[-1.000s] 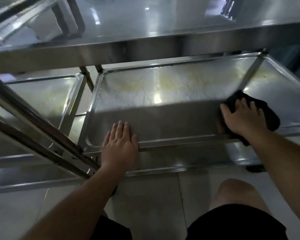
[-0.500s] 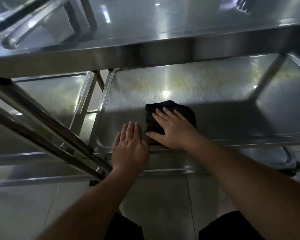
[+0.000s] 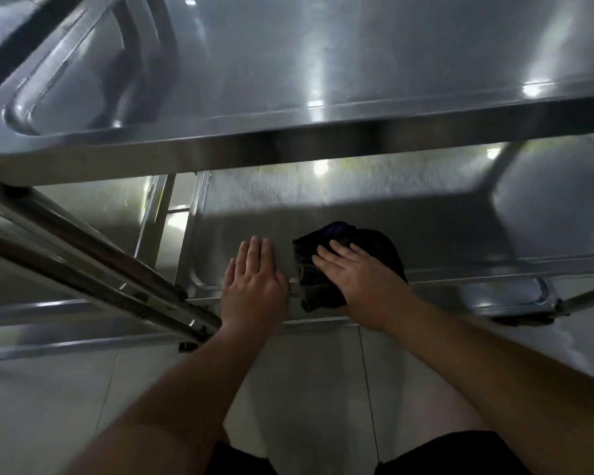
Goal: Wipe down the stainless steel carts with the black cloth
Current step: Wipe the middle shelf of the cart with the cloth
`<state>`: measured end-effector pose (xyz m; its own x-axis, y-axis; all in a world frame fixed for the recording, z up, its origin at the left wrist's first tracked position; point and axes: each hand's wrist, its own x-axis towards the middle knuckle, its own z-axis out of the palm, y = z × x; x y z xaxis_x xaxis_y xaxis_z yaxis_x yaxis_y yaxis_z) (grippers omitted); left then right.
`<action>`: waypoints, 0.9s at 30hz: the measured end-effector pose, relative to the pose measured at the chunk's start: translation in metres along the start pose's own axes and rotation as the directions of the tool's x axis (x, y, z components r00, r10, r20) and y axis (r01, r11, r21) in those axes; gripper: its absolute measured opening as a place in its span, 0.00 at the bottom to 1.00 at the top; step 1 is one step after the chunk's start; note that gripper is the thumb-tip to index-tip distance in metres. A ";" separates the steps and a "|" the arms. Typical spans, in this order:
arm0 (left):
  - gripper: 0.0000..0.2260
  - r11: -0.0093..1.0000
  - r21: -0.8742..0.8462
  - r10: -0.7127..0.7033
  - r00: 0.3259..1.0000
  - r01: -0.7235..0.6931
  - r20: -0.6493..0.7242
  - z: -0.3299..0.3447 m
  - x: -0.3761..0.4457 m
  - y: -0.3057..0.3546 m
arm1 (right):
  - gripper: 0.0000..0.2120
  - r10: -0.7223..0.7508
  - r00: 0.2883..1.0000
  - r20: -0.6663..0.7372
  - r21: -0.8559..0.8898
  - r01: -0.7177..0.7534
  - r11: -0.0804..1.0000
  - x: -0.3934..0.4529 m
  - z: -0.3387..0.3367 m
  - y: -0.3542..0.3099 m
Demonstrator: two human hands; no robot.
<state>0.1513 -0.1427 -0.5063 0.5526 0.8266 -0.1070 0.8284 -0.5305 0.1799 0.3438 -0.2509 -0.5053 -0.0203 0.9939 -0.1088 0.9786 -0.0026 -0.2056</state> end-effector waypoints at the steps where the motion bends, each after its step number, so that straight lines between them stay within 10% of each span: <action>1: 0.30 1.000 -0.017 -0.008 0.999 0.008 0.042 -0.007 0.001 0.001 | 0.36 0.007 1.000 0.019 0.022 -0.007 1.000 -0.006 -0.005 -0.004; 9: 0.32 0.982 0.144 0.056 0.909 -0.126 0.414 -0.077 -0.052 0.006 | 0.16 0.285 0.910 0.302 0.104 -0.329 0.939 -0.037 -0.068 -0.057; 16: 0.31 0.972 0.177 0.009 0.781 -0.153 0.625 -0.172 -0.156 0.019 | 0.10 0.186 0.551 0.813 0.049 -0.384 0.922 -0.124 -0.153 -0.110; 21: 0.27 0.988 0.127 -0.013 0.759 -0.092 0.651 -0.276 -0.206 0.051 | 0.08 0.289 0.515 0.807 -0.026 -0.459 0.888 -0.181 -0.247 -0.140; 27: 0.26 1.000 0.017 -0.001 0.768 -0.012 0.641 -0.383 -0.237 0.079 | 0.13 0.379 0.644 0.665 -0.057 -0.462 0.885 -0.207 -0.361 -0.173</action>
<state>0.0505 -0.3083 -0.0921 0.4819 0.5147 -0.7091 0.8230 -0.5436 0.1647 0.2529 -0.4163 -0.0964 0.2213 0.5653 -0.7946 0.8871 -0.4551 -0.0767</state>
